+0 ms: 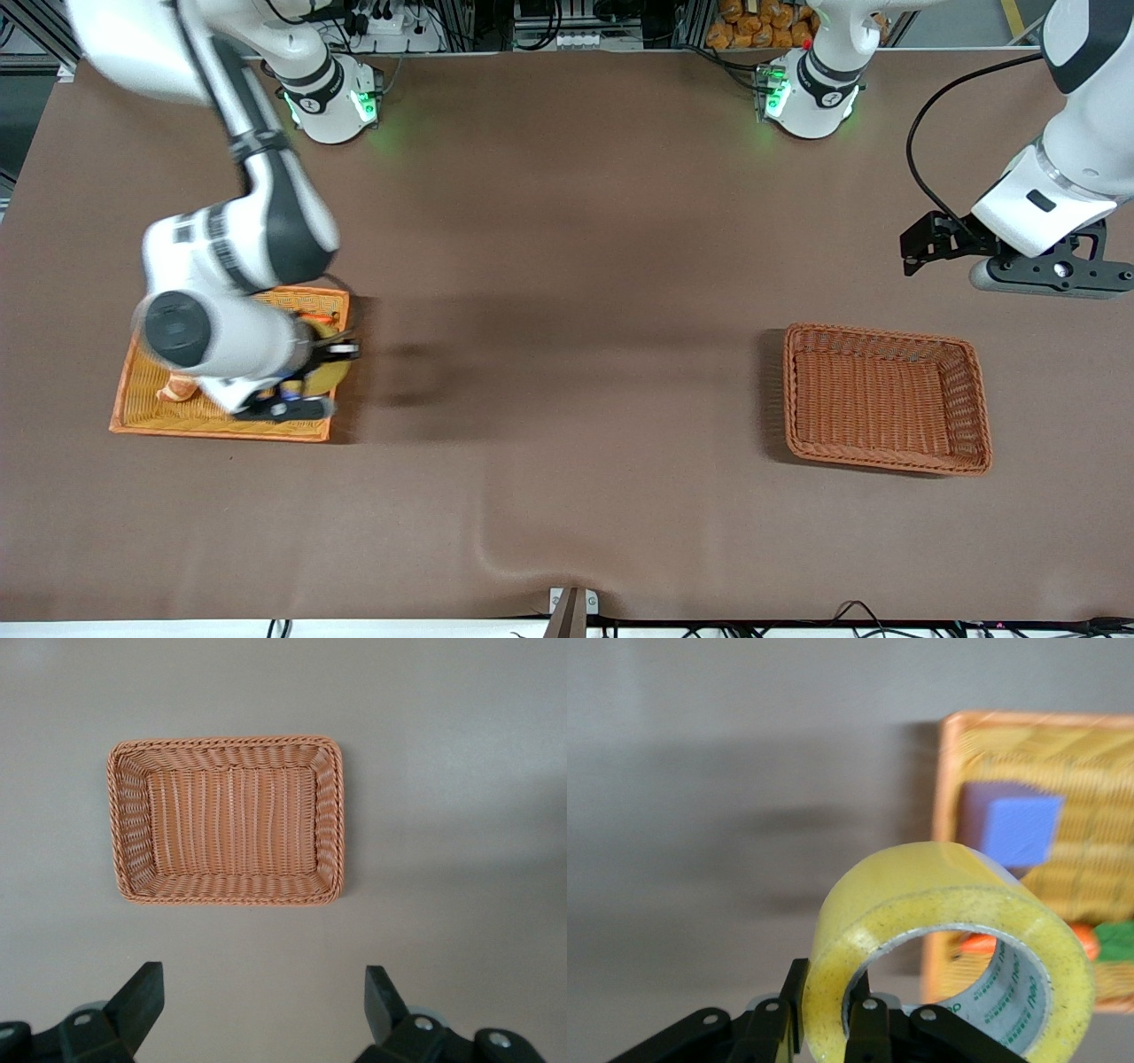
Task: Transfer tape with both arms
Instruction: 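Close the right gripper on the tape roll and lift it, then carry the tape with the right gripper and set it on the table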
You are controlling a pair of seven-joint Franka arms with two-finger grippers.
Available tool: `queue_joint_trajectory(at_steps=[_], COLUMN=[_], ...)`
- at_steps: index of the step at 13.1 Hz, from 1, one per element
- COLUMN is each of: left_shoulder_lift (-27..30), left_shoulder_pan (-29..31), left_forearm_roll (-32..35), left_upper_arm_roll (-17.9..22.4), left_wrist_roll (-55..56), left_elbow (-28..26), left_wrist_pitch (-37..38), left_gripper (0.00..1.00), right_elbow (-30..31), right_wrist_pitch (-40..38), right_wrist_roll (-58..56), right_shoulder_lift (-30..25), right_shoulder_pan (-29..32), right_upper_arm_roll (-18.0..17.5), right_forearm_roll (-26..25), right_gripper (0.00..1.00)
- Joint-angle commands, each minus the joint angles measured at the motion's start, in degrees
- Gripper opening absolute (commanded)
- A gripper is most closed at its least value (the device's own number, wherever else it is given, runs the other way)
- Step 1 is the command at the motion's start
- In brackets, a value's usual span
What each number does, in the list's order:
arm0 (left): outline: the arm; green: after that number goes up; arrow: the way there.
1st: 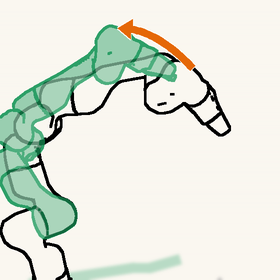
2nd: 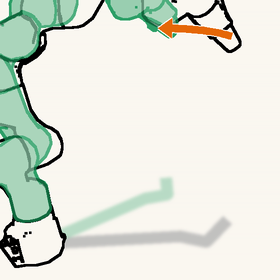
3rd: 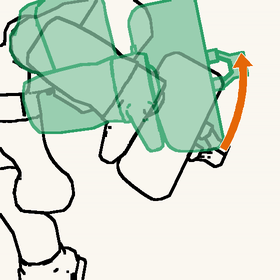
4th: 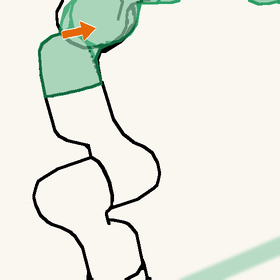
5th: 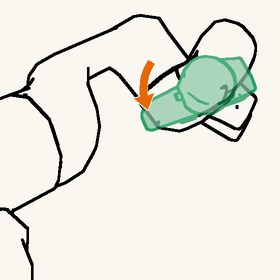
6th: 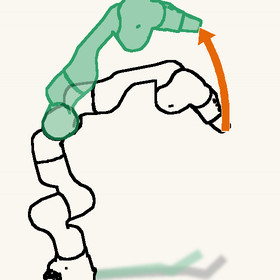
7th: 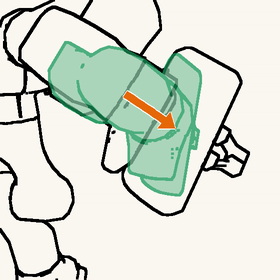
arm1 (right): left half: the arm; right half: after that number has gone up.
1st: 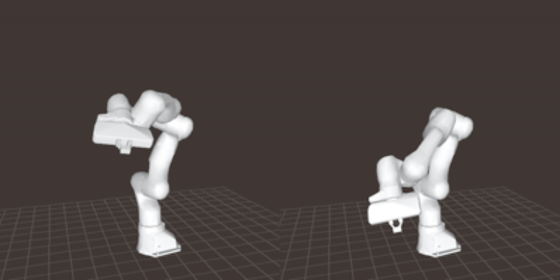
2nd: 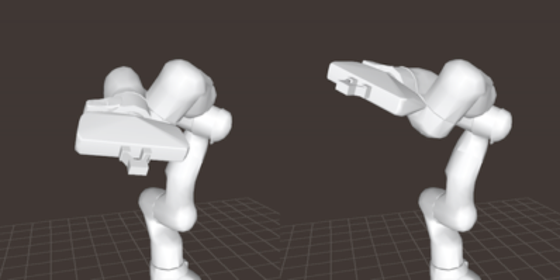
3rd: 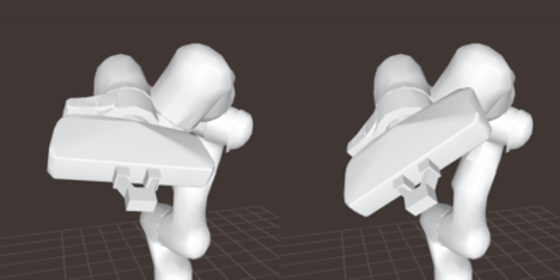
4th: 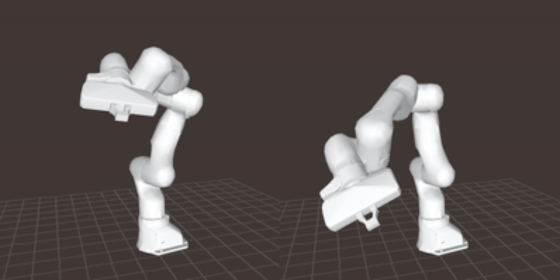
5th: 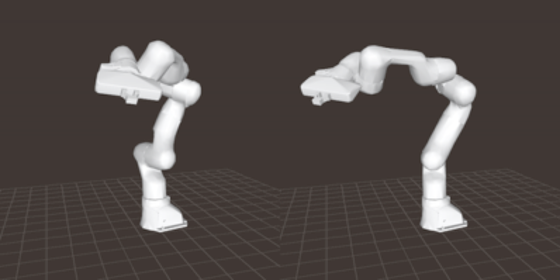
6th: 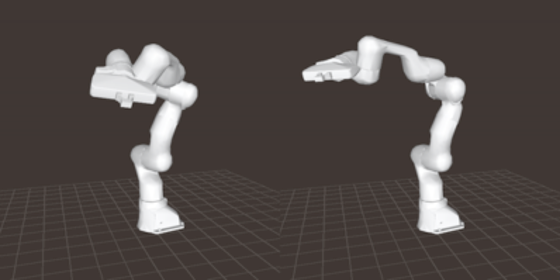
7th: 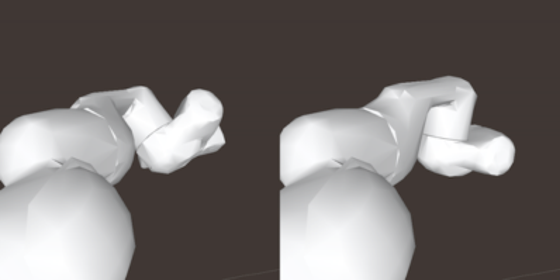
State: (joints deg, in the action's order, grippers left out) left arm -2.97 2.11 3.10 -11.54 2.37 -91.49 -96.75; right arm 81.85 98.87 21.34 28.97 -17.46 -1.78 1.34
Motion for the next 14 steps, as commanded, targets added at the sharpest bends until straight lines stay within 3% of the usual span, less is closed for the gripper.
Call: queue_joint_trajectory(at_steps=[1, 11, 14], left_shoulder_lift=[0.69, 0.51, 0.42], left_shoulder_pan=[0.09, 0.36, 0.27], left_forearm_roll=[-0.11, -0.20, -0.20], left_upper_arm_roll=[-0.32, -0.32, -0.32], left_wrist_roll=[0.53, 0.53, 0.53], left_elbow=[-0.10, -0.18, -0.18], left_wrist_pitch=[-0.19, -0.28, -0.80], left_gripper=[1.00, 1.00, 1.00], right_elbow=[-0.46, -0.64, -0.64], right_wrist_pitch=[1.75, 21.52, 30.30], right_wrist_roll=[10.70, 40.60, 47.10], right_shoulder_lift=[0.21, 8.03, 10.05], right_shoulder_pan=[-4.67, -16.28, -18.22], right_upper_arm_roll=[0.81, 0.63, 0.63], right_forearm_roll=[0.06, 0.94, 7.59], right_gripper=[0.00, 0.00, 0.00])
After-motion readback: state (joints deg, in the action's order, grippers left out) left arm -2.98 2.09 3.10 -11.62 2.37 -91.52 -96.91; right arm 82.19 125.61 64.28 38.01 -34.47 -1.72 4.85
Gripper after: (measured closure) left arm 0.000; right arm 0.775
